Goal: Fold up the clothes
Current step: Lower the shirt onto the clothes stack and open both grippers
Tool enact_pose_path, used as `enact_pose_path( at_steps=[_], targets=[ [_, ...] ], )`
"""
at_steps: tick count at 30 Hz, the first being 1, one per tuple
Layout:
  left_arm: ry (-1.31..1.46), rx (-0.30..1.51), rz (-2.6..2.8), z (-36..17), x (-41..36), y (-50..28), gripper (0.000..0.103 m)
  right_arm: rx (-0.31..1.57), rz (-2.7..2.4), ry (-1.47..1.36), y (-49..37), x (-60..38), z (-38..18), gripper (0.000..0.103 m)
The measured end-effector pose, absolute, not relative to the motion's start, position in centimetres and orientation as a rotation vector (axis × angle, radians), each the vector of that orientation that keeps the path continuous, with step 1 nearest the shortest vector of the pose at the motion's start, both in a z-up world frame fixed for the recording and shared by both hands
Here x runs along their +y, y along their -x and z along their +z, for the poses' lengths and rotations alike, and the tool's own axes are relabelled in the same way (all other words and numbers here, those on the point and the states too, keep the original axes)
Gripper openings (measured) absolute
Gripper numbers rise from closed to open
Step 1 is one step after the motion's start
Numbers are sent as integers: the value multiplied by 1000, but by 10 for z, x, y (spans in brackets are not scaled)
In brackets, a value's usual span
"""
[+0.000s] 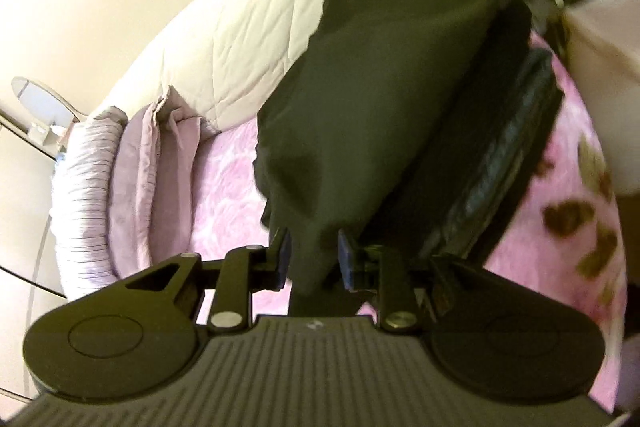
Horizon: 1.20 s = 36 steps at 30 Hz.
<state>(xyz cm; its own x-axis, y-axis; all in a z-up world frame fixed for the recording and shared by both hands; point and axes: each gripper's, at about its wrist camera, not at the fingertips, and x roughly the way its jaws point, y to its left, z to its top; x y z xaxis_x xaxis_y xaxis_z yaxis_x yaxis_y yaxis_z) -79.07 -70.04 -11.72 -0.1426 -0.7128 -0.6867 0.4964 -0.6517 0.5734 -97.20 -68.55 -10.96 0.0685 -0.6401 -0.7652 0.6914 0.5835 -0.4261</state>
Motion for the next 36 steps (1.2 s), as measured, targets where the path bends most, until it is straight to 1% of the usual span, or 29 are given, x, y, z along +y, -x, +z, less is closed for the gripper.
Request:
enact_pose_path(
  at_steps=[2,5,7,10,13,15,16,17,18,19,20,21,22,24,26,27,30,36],
  targets=[
    [-1339,-190,-1895,-125,-714,795,23,1090,-1013,-129,975,-692,-109,19],
    [-1398,-43,-1890,-134,-730,796,25,1033,-1028,-349,993,-706,-113,19],
    [-1375,-10,-1885,-126,-729,791,25,969,-1050,-486,1010,-712,-107,20],
    [-1362,51,-1839,-115,-723,776,25,945,-1075,-566,1024,-709,-101,21],
    [-1327,198,-1767,-105,-717,756,26,941,-1094,-642,1033,-700,-104,23],
    [-1261,343,-1717,-100,-712,742,35,936,-1108,-700,1038,-695,-106,29],
    [-1223,427,-1691,-98,-709,736,38,932,-1117,-726,1040,-693,-108,35],
    [-1186,504,-1661,-95,-707,729,44,928,-1127,-751,1042,-692,-110,44],
    [-1156,566,-1638,-94,-705,725,51,923,-1137,-776,1043,-691,-112,47],
    [-1125,626,-1613,-93,-702,720,54,920,-1141,-800,1044,-690,-114,53],
    [-1104,676,-1589,-92,-699,716,60,913,-1141,-826,1044,-690,-117,56],
    [-1089,715,-1565,-93,-696,715,67,905,-1141,-854,1045,-690,-118,57],
    [-1072,737,-1556,-93,-692,715,70,896,-1140,-881,1045,-691,-120,59],
    [-1038,782,-1539,-92,-685,714,85,865,-1139,-943,1045,-690,-123,61],
    [-1010,816,-1535,-91,-679,713,92,838,-1150,-988,1043,-687,-121,62],
    [-999,834,-1536,-91,-676,713,95,825,-1160,-1002,1041,-684,-118,62],
    [-987,894,-1558,-91,-668,710,100,785,-1186,-1018,1034,-671,-106,63],
    [-919,944,-1585,-79,-645,689,101,740,-1259,-1012,1010,-632,-76,64]
  ],
)
